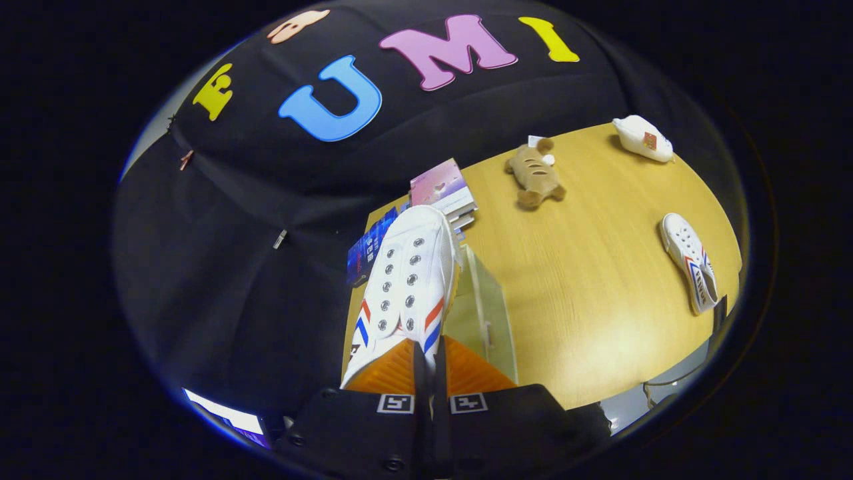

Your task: Open the storage box then place both shoes into the box .Put the left shoe in first, then the right shoe, with the right side of both shoes facing outward in a uniform manner.

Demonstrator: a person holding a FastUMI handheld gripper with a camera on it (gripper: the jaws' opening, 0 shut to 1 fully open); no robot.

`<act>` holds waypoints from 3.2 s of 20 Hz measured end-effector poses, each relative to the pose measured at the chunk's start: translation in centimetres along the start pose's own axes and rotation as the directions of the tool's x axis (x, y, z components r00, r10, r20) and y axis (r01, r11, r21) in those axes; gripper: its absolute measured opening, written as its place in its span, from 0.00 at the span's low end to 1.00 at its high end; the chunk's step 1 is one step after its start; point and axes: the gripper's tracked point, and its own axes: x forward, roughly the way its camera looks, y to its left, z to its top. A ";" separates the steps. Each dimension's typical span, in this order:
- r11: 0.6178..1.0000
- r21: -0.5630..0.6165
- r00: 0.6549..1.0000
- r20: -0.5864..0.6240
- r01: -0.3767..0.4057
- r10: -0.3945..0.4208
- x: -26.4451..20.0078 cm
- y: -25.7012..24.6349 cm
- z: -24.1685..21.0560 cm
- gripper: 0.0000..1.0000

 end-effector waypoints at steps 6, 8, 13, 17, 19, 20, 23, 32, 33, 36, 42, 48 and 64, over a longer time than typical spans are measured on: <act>0.999 -0.042 0.997 -0.075 0.015 -0.018 5.3 1.8 -4.7 0.05; 0.998 -0.059 0.995 -0.095 0.030 -0.036 6.8 1.7 -5.8 0.05; 0.995 -0.083 0.989 -0.131 0.052 -0.063 8.9 1.7 -7.5 0.05; 0.992 -0.100 0.982 -0.162 0.083 -0.098 10.3 1.2 -9.1 0.05; 0.988 -0.114 0.977 -0.174 0.104 -0.123 10.8 0.6 -9.8 0.05; 0.987 -0.118 0.975 -0.180 0.111 -0.131 11.0 0.4 -10.0 0.05; 0.985 -0.135 0.976 -0.177 0.108 -0.131 11.7 0.4 -10.1 0.05; 0.930 -0.366 0.999 -0.048 -0.032 0.016 7.5 1.3 -5.4 0.99; 0.922 -0.387 1.000 -0.026 -0.025 0.017 6.3 0.4 -4.5 0.98; 0.910 -0.415 0.999 0.048 -0.002 0.025 2.6 -2.8 -1.0 0.98; 0.906 -0.411 0.989 0.138 0.102 -0.048 -3.3 -14.5 5.4 0.99; 0.901 -0.397 0.982 0.137 0.175 -0.130 -6.9 -27.1 8.7 0.99; 0.861 -0.385 0.931 -0.013 0.331 -0.364 -6.0 -49.7 6.6 0.99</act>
